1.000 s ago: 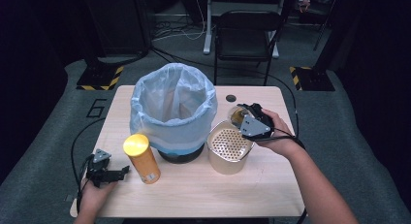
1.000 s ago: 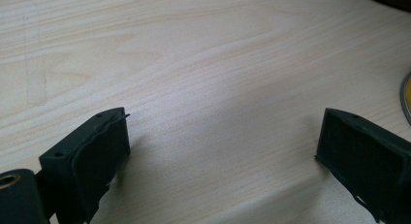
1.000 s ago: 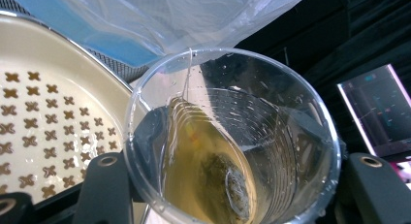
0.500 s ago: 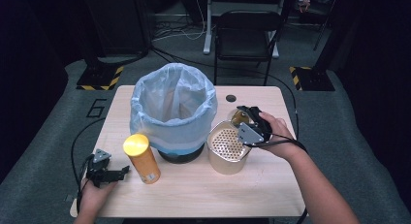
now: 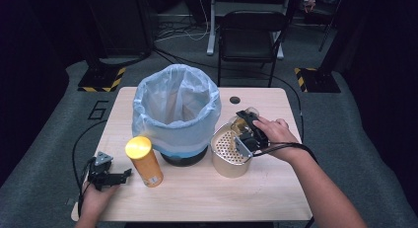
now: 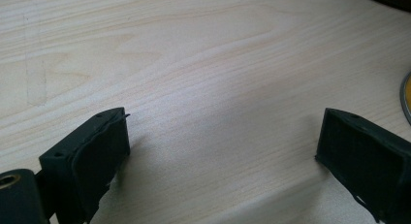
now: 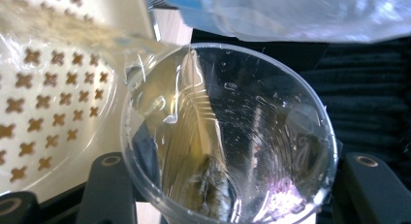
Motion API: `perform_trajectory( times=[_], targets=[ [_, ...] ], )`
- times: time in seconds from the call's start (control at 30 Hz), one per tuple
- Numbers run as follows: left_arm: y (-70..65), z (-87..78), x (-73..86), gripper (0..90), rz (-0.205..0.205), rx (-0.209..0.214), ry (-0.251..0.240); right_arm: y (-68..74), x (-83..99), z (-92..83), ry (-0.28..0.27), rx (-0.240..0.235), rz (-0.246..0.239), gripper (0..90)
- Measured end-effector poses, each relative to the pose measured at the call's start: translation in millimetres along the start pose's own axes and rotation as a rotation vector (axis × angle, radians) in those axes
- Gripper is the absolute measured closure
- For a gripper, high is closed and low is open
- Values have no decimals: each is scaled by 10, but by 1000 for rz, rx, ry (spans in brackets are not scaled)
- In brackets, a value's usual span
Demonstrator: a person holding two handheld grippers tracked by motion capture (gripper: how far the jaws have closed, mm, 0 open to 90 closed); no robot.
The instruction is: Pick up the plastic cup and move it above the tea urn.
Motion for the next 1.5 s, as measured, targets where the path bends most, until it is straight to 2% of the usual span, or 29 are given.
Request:
perform_trajectory(
  times=[0.03, 0.07, 0.1, 0.13, 0.17, 0.2, 0.27, 0.3, 0.33, 0.43, 0.47, 0.5, 0.53, 0.57, 0.6, 0.63, 0.67, 0.7, 0.73, 0.8, 0.83, 1.0, 1.37, 1.4, 1.43, 1.5],
  targets=[
    [1, 6, -6, 46, -2, -4, -8, 39, -4, 12, 18, 8, -71, 405],
    [1, 6, -6, 45, -2, -4, -8, 41, -5, 12, 26, 17, -99, 406],
    [0, 3, -3, 45, -2, -2, -5, 41, -5, 12, 26, 17, -99, 406],
    [1, 4, -4, 46, -2, -3, -6, 38, -13, 16, 41, 41, -182, 407],
    [-1, 1, 0, 46, -1, 0, -1, 38, -13, 16, 41, 41, -182, 407],
    [1, 8, -7, 46, -2, -4, -10, 9, -29, 14, 49, 58, -251, 407],
    [-1, 0, 0, 46, -1, 0, 0, 14, -14, -2, 74, 70, -288, 408],
    [0, 4, -4, 46, -2, -3, -6, -12, -11, -14, 91, 102, -328, 408],
    [0, 7, -6, 46, -3, -4, -9, -63, -28, -15, 91, 104, -425, 408],
    [1, 6, -6, 45, -2, -4, -8, -96, -60, -75, 111, 173, -531, 406],
    [1, 8, -7, 45, -3, -4, -10, -96, -60, -75, 111, 173, -531, 406],
    [1, 10, -9, 46, -4, -5, -13, -29, -50, -81, 125, 153, -590, 405],
    [1, 10, -9, 45, -4, -5, -13, -29, -50, -81, 125, 153, -590, 405],
    [0, 9, -8, 46, -4, -5, -13, 46, -112, -60, 82, 175, -583, 404],
    [0, 9, -8, 46, -4, -5, -13, 46, -112, -60, 82, 175, -583, 404],
    [1, 6, -5, 46, -3, -4, -8, 78, -119, -59, 73, 201, -570, 404],
    [-1, 3, -2, 46, -3, -2, -4, 138, -92, -56, 81, 207, -554, 402],
    [1, 7, -7, 46, -3, -4, -10, 129, -90, -58, 93, 196, -660, 401],
    [0, 9, -8, 46, -4, -4, -13, 102, -74, -69, 117, 222, -745, 401],
    [-1, 1, -1, 46, -1, -1, -2, 95, -64, -69, 124, 216, -760, 400],
    [0, 9, -8, 46, -4, -4, -12, 58, -58, -82, 137, 240, -763, 400],
    [1, 7, -6, 46, -3, -4, -9, -58, -41, -121, 159, 265, -717, 399],
    [0, 9, -9, 45, -4, -5, -13, -31, -95, -128, 135, 262, -721, 397],
    [1, 7, -7, 46, -3, -4, -9, -30, -100, -127, 133, 263, -717, 397],
    [-1, 1, -1, 46, -1, -1, -2, -22, -82, -134, 135, 267, -688, 397],
    [0, 7, -6, 46, -3, -3, -9, -21, -86, -136, 132, 268, -679, 397]
  ],
)
Point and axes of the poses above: each handheld gripper's, and its own axes: z roughly forward along the jaws, x roughly out of its underside, y roughly to its left, the point moved 10 cm from there along z, roughly forward along the jaws, and after that the axes turned 3 degrees about y, right-handed, at the moved point
